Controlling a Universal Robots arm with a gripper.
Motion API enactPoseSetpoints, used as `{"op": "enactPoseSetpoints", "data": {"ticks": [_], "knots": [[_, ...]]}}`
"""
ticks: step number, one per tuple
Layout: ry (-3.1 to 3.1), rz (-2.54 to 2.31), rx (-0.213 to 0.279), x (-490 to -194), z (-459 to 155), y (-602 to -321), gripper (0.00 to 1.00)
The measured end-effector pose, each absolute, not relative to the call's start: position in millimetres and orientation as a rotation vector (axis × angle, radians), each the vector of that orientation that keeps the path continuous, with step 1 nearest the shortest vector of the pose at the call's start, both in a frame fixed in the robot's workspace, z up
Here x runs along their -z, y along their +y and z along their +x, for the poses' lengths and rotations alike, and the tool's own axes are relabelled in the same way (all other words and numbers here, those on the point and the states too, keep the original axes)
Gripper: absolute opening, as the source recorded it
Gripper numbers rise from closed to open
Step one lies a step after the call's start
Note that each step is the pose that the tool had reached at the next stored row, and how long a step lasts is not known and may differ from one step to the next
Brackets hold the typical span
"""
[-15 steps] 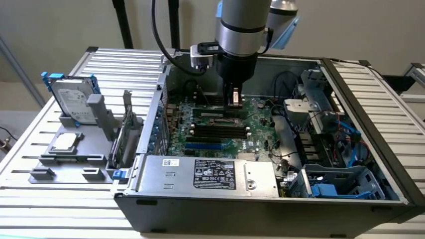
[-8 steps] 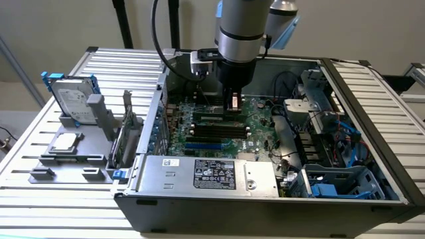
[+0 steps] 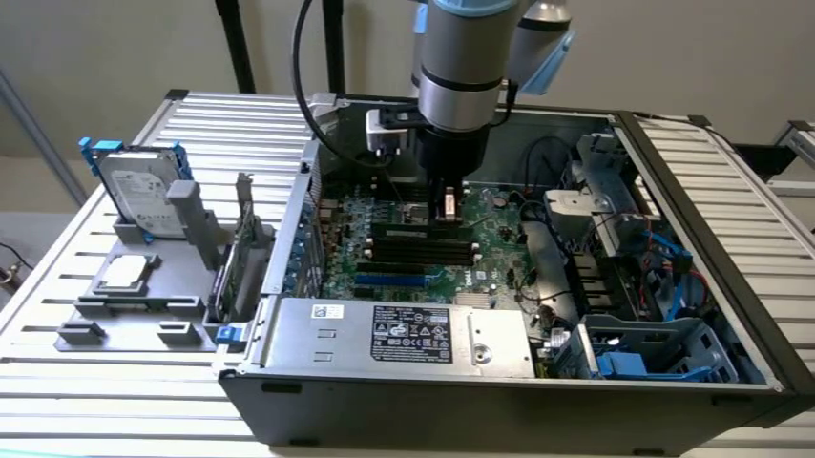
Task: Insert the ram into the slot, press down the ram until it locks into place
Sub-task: 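Insert the ram into the slot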
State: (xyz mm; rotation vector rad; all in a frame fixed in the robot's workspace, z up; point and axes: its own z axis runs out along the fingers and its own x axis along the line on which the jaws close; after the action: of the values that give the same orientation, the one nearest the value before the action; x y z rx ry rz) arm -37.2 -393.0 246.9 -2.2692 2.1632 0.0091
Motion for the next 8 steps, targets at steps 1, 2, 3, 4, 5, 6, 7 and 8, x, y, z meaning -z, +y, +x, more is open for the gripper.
{"op": "enactPoseSetpoints", "data": {"ticks": [1, 2, 3, 4, 5, 6, 7, 8], "knots": [[2.163, -2.27, -0.009, -246.4, -36.6, -393.0, 0.13], [2.163, -2.27, -0.008, -245.9, -36.1, -393.0, 0.13], [2.164, -2.27, -0.008, -245.5, -35.8, -393.0, 0.13], [2.164, -2.27, -0.007, -245.2, -35.5, -393.0, 0.13], [2.164, -2.27, -0.007, -244.8, -35.3, -393.1, 0.13], [2.164, -2.271, -0.006, -244.3, -35.2, -393.1, 0.13], [2.165, -2.271, -0.006, -243.8, -35.0, -393.2, 0.13], [2.165, -2.271, -0.006, -243.3, -34.9, -393.2, 0.13]]}}
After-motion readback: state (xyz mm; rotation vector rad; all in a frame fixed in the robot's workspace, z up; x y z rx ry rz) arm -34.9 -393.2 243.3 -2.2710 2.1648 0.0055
